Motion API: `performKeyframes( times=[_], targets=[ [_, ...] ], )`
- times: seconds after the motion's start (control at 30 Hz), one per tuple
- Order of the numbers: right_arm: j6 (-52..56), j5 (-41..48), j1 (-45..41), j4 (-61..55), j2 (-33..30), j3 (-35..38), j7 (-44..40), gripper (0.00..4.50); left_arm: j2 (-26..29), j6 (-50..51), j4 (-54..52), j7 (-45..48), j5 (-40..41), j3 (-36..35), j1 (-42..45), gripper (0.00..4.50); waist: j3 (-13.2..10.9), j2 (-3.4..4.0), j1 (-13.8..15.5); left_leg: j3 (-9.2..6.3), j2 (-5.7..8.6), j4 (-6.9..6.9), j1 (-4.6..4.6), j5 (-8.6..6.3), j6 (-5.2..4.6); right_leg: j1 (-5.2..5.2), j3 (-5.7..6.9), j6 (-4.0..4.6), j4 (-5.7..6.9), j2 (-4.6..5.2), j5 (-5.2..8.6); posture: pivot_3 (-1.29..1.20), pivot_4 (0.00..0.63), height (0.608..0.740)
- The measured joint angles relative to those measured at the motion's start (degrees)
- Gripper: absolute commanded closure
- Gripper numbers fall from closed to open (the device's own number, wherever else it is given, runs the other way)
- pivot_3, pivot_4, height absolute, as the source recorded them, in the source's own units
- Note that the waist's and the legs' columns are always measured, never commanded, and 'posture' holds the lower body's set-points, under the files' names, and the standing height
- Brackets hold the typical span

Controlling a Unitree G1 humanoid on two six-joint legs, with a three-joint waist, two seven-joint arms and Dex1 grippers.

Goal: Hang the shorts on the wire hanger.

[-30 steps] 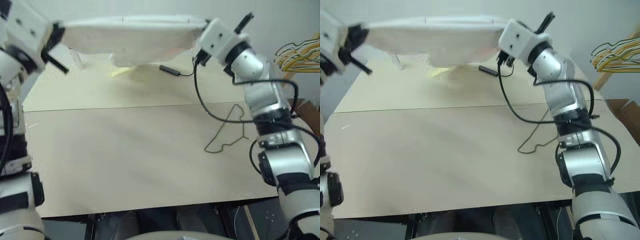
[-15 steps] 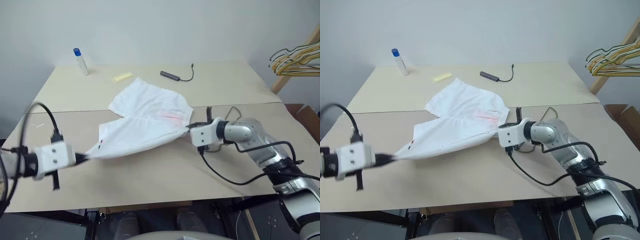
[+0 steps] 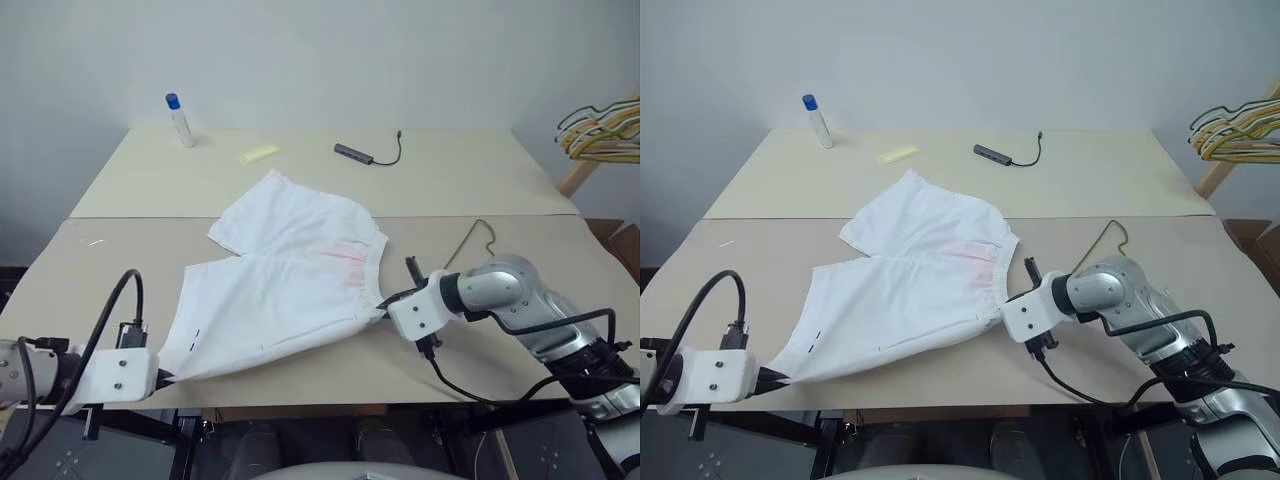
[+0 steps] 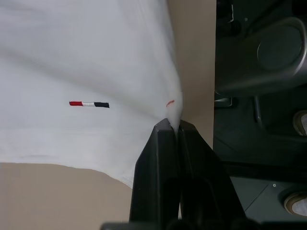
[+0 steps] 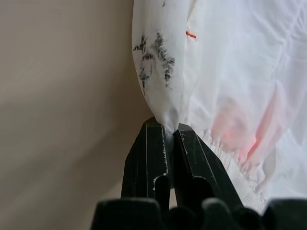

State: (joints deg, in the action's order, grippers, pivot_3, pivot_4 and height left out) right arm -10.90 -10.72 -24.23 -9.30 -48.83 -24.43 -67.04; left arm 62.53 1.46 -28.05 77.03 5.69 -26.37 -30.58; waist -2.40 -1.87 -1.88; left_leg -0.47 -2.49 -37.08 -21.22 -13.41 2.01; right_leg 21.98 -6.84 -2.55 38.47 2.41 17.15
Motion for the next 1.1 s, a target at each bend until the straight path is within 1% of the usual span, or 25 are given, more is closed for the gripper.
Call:
performKeyframes(
  times=[0.03,0.1,0.17,0.23,0.3,0.33,0.37,0.4,0.47,0.57,0.7,0.8,0.9,0.97,1.03,1.1],
  targets=[
    [-0.28,0.45,0.61,-0.5,-0.18,-0.01,-0.72,3.54,0.0,-0.13,0.0,0.21,0.05,0.0,-0.05,4.03,0.0,0.0,0.09,0.01,0.0,0.0,0.0,0.0,0.0,0.0,-0.01,0.0,0.0,0.0,0.0,0.06,0.0,0.74],
    [-0.31,0.78,1.02,-1.27,-0.26,-0.01,-1.69,2.88,0.0,-0.39,0.0,0.33,0.03,0.02,-0.03,3.56,0.0,0.0,0.14,0.03,-0.01,-0.01,0.02,0.0,0.0,0.0,-0.02,0.0,0.0,0.0,0.0,0.06,0.0,0.74],
    [-0.13,0.8,1.05,-2.21,-0.54,0.01,-2.31,2.2,0.0,-0.39,0.06,0.16,-0.05,0.09,0.19,2.91,0.0,-0.01,0.2,0.05,-0.02,-0.01,0.04,0.0,0.0,-0.01,-0.03,-0.02,0.0,-0.02,0.01,0.06,0.0,0.74],
    [0.4,1.76,1.2,-3.32,-1.05,0.2,-3.29,1.4,0.0,-0.39,0.46,0.02,-0.21,0.46,0.83,2.17,0.0,-0.01,0.4,0.05,-0.02,-0.01,0.04,0.0,0.0,-0.01,-0.04,-0.02,0.0,-0.02,0.01,0.06,0.0,0.74],
    [1.26,3.41,1.61,-4.5,-1.97,0.79,-4.44,0.83,0.09,-0.38,1.1,0.1,-0.13,0.51,1.49,1.6,0.0,-0.01,0.69,0.07,-0.02,-0.01,0.02,-0.01,-0.02,0.01,-0.04,-0.01,-0.03,-0.02,0.01,0.06,0.0,0.74],
    [1.98,4.77,2.04,-4.99,-2.51,1.4,-5.13,0.46,0.16,-0.35,1.34,0.22,0.03,0.5,1.68,1.29,0.0,-0.02,0.8,0.07,-0.02,-0.01,0.01,-0.01,-0.02,0.01,-0.04,-0.01,-0.04,-0.02,0.0,0.06,0.0,0.74],
    [3.08,6.77,2.61,-5.47,-3.25,2.52,-5.96,0.2,0.26,-0.29,1.48,0.52,0.33,0.47,1.76,1.03,0.0,-0.02,0.9,0.08,-0.02,-0.01,0.01,-0.01,-0.02,0.0,-0.05,-0.01,-0.05,-0.02,0.0,0.06,0.0,0.74],
    [3.73,7.86,2.68,-5.6,-3.78,3.13,-6.4,0.0,0.28,-0.23,1.52,0.75,0.51,0.45,1.78,0.68,-0.01,-0.02,0.96,0.09,-0.02,-0.01,0.01,-0.01,-0.02,0.0,-0.06,-0.01,-0.05,-0.02,0.0,0.06,0.0,0.74],
    [7.12,10.53,3.14,-6.12,-4.82,5.91,-6.42,0.0,0.3,0.42,1.52,1.46,2.01,0.0,2.12,0.05,0.0,-0.03,1.02,0.1,-0.04,-0.02,0.03,-0.01,-0.02,0.0,-0.05,-0.01,-0.05,-0.02,0.0,0.06,0.0,0.74],
    [15.33,10.3,2.6,-4.71,-4.31,10.06,-1.92,0.0,-0.21,2.34,1.54,1.17,5.42,-2.21,4.82,0.01,0.05,-0.11,1.03,0.1,-0.06,-0.02,0.05,-0.01,-0.01,0.01,-0.05,-0.03,-0.05,-0.04,0.02,0.05,0.0,0.74],
    [27.98,6.21,0.99,-0.24,-0.69,11.51,6.33,0.0,-1.55,3.98,1.81,-1.71,7.79,-2.81,9.97,0.01,0.08,-0.15,0.98,0.12,-0.04,0.0,0.0,-0.01,-0.01,0.07,-0.08,0.01,-0.06,-0.04,0.0,0.04,0.0,0.74],
    [36.75,3.61,-0.02,2.96,4.1,11.1,11.32,0.0,-2.29,4.59,1.88,-4.67,7.67,0.38,14.16,0.01,0.08,-0.15,0.93,0.13,-0.04,0.01,-0.07,-0.01,-0.01,0.13,-0.11,0.02,-0.06,-0.05,-0.02,0.03,0.0,0.74],
    [52.79,2.95,-3.6,7.64,11.25,10.06,15.91,0.0,-3.43,4.71,1.78,-7.19,6.94,5.61,17.53,0.01,0.08,-0.15,0.62,0.14,-0.05,0.0,-0.08,-0.01,-0.01,0.14,-0.16,0.03,-0.03,-0.11,-0.05,0.03,0.0,0.74],
    [60.78,3.55,-5.28,9.96,14.86,11.59,18.76,0.0,-3.55,4.72,1.75,-8.01,6.51,7.6,18.75,0.01,0.07,-0.14,0.6,0.13,-0.06,0.01,-0.15,-0.01,-0.01,0.2,-0.17,0.03,-0.03,-0.14,-0.06,0.03,0.0,0.74],
    [65.65,4.12,-5.52,10.91,15.94,13.16,21.7,0.0,-3.55,4.73,1.8,-8.79,6.23,8.42,19.41,0.01,0.06,-0.12,0.74,0.11,-0.05,0.01,-0.24,-0.03,-0.03,0.25,-0.15,0.03,-0.03,-0.13,-0.05,0.02,0.0,0.74],
    [66.87,4.12,-4.65,10.52,14.91,13.73,23.05,0.0,-3.54,4.72,1.93,-8.97,5.92,8.91,19.54,0.01,0.06,-0.11,1.03,0.11,-0.04,0.0,-0.29,-0.03,-0.03,0.28,-0.14,0.02,-0.06,-0.12,-0.06,0.02,0.0,0.74]
  ],
)
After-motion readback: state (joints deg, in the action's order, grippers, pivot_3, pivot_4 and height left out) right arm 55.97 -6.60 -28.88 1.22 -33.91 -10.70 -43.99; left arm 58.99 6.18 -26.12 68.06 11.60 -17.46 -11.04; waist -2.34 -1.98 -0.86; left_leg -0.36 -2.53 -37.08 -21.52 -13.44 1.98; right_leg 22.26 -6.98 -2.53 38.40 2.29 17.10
